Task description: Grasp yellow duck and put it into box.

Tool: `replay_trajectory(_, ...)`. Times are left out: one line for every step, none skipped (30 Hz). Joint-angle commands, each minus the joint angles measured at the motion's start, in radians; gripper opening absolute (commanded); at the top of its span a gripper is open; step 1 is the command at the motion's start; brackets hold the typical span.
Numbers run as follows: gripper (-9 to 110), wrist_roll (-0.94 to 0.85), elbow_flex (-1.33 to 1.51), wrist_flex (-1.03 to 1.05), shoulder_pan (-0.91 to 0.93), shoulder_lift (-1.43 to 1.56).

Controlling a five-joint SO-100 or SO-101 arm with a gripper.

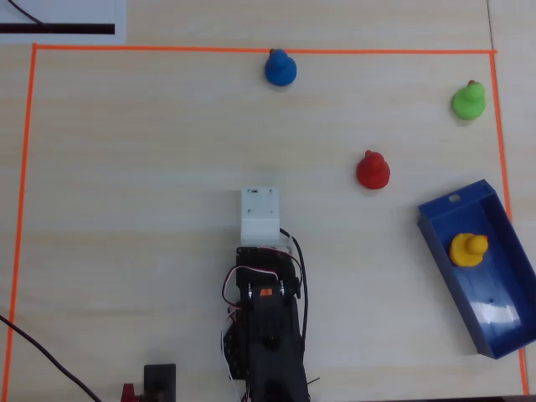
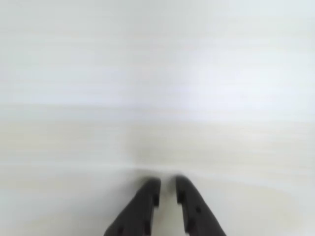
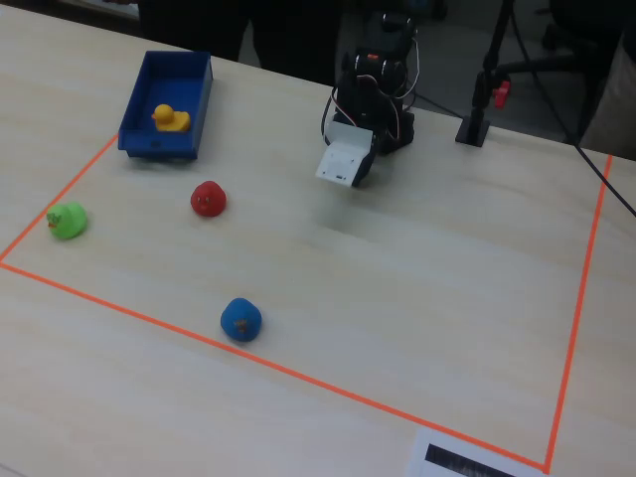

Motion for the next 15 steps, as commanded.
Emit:
replay_trajectory(0,0.002,0.002,0.015,-0.023,0.020)
replay_trajectory(0,0.003,0.002,0.026,-0.025,0.038)
replay_trajectory(0,0.005,0.003,0.034,-0.026,0.052)
replay_trajectory(0,0.005,0.003,0.034,-0.029,0.052)
replay_trajectory(0,0.005,0.003,0.034,-0.029,0.052)
replay_trajectory(0,0.005,0.003,0.034,-0.028,0.052)
replay_trajectory(0,0.005,0.003,0.034,-0.026,0.052)
replay_trajectory(1,-0.003,0.003,0.035,-0.025,0.052)
replay_trajectory(1,-0.003,0.003,0.035,-0.023,0.052)
replay_trajectory(1,-0.003,0.003,0.035,-0.021,0.052)
replay_trajectory(1,-0.003,0.003,0.035,-0.021,0.052)
replay_trajectory(1,-0.003,0.003,0.035,-0.021,0.052)
replay_trajectory(1,-0.003,0.003,0.035,-0.021,0.052)
replay_trajectory(1,-0.003,0.003,0.035,-0.021,0.052)
replay_trajectory(1,-0.003,0.003,0.035,-0.021,0.052)
